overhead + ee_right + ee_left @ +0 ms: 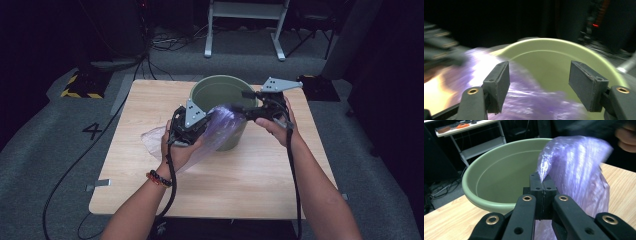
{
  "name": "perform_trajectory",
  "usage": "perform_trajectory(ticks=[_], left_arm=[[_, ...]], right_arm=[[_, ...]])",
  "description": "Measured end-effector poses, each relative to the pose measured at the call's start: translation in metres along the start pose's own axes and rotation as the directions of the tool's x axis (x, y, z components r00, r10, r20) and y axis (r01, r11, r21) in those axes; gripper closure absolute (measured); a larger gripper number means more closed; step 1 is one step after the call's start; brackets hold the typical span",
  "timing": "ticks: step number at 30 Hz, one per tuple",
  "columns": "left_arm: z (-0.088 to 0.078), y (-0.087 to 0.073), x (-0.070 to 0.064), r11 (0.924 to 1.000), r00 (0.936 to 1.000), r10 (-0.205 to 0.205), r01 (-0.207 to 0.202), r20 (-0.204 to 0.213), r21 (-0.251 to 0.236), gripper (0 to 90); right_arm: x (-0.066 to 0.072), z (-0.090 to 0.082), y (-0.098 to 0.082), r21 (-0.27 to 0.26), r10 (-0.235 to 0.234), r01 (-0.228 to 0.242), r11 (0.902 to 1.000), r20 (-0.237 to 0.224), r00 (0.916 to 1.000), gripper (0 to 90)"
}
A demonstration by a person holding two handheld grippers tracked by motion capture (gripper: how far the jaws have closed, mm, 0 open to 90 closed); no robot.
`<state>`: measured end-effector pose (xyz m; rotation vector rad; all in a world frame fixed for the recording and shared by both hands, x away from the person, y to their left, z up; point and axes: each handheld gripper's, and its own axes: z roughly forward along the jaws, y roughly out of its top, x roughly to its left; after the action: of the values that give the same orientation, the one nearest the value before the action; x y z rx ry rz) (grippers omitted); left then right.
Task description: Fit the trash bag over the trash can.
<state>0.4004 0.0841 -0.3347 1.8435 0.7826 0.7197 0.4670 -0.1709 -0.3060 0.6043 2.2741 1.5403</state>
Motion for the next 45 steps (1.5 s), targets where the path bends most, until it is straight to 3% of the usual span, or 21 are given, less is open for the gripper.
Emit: perform_trajectory(ticks=[3, 5, 11, 13, 14, 16, 17, 19, 22, 24, 26, 29, 32, 35, 36, 38, 39, 43, 45], left_arm=[[0.004, 0.001, 0.0, 1.0, 1.0, 0.001, -0.001, -0.003, 0.007, 90.0], [0.006, 0.001, 0.0, 0.9999, 1.0, 0.005, -0.005, -0.007, 0.015, 90.0], [0.009, 0.002, -0.001, 0.9997, 0.9999, 0.009, -0.009, -0.013, 0.022, 90.0], [0.01, 0.001, 0.001, 0.9997, 0.9999, -0.007, 0.007, -0.012, 0.023, 90.0], [0.01, 0.0, 0.002, 0.9996, 0.9998, -0.013, 0.013, -0.013, 0.023, 90.0], [0.009, 0.0, 0.004, 0.9996, 0.9997, -0.015, 0.016, -0.019, 0.024, 90.0], [0.009, 0.0, 0.004, 0.9995, 0.9996, -0.021, 0.022, -0.021, 0.022, 90.0], [0.008, 0.0, 0.006, 0.9995, 0.9994, -0.02, 0.021, -0.029, 0.025, 90.0], [0.01, -0.001, 0.006, 0.9991, 0.9989, -0.026, 0.027, -0.039, 0.032, 90.0], [0.012, -0.001, 0.006, 0.9986, 0.9985, -0.034, 0.036, -0.044, 0.038, 90.0], [0.014, 0.0, 0.006, 0.9982, 0.9984, -0.032, 0.034, -0.046, 0.05, 90.0], [0.015, 0.0, 0.005, 0.9978, 0.9982, -0.044, 0.046, -0.041, 0.047, 90.0], [0.015, 0.002, 0.004, 0.9985, 0.9992, -0.033, 0.034, -0.025, 0.043, 90.0], [0.014, 0.003, 0.002, 0.9992, 0.9997, -0.022, 0.022, -0.01, 0.035, 90.0], [0.013, 0.003, 0.002, 0.9993, 0.9998, -0.02, 0.02, -0.006, 0.032, 90.0], [0.012, 0.003, 0.003, 0.9991, 0.9997, -0.018, 0.018, 0.016, 0.039, 89.9], [0.011, 0.003, 0.004, 0.9986, 0.9994, -0.028, 0.027, 0.022, 0.045, 86.5], [0.005, 0.007, 0.005, 0.9967, 0.9995, -0.03, 0.029, 0.011, 0.075, 56.5], [0.001, 0.01, 0.006, 0.9959, 0.9991, -0.019, 0.016, 0.037, 0.089, 41.8]], right_arm=[[0.009, -0.004, -0.012, 0.005, -0.056, 0.056, 0.9984, -0.042, 0.9976, 35.0], [0.012, -0.003, -0.017, 0.023, -0.084, 0.085, 0.9961, -0.038, 0.9958, 35.3], [0.023, -0.004, -0.02, 0.013, -0.161, 0.163, 0.9865, -0.098, 0.982, 35.4], [0.025, -0.006, -0.017, 0.024, -0.192, 0.193, 0.9809, -0.024, 0.981, 37.5], [0.024, -0.009, -0.014, 0.018, -0.186, 0.185, 0.9826, 0.048, 0.9814, 38.7], [0.02, -0.015, -0.01, -0.013, -0.152, 0.155, 0.9879, 0.117, 0.9815, 40.7], [0.02, -0.017, -0.009, -0.019, -0.144, 0.149, 0.9887, 0.144, 0.979, 41.9], [0.021, -0.021, -0.007, -0.032, -0.145, 0.155, 0.9874, 0.215, 0.9657, 45.1], [0.027, -0.024, -0.007, -0.063, -0.146, 0.154, 0.986, 0.125, 0.9815, 47.6], [0.033, -0.025, -0.007, -0.088, -0.157, 0.162, 0.9829, 0.061, 0.9858, 45.0], [0.039, -0.023, -0.006, -0.088, -0.179, 0.178, 0.9801, -0.009, 0.9838, 39.2], [0.046, -0.016, -0.008, -0.057, -0.214, 0.211, 0.9758, -0.057, 0.9751, 34.0], [0.048, -0.004, -0.012, 0.003, -0.235, 0.236, 0.9719, -0.021, 0.9717, 35.0], [0.045, 0.006, -0.016, 0.047, -0.24, 0.238, 0.9701, 0.03, 0.9704, 54.0], [0.044, 0.008, -0.017, 0.065, -0.243, 0.241, 0.9684, 0.035, 0.9693, 64.9], [0.041, 0.008, -0.018, 0.064, -0.251, 0.248, 0.9666, 0.04, 0.9671, 75.5], [0.04, 0.007, -0.018, 0.062, -0.25, 0.247, 0.9671, 0.041, 0.9675, 78.2], [0.032, 0.001, -0.016, 0.066, -0.235, 0.23, 0.9709, 0.079, 0.9688, 82.3], [0.025, -0.001, -0.013, 0.063, -0.21, 0.205, 0.9767, 0.095, 0.973, 82.5]])
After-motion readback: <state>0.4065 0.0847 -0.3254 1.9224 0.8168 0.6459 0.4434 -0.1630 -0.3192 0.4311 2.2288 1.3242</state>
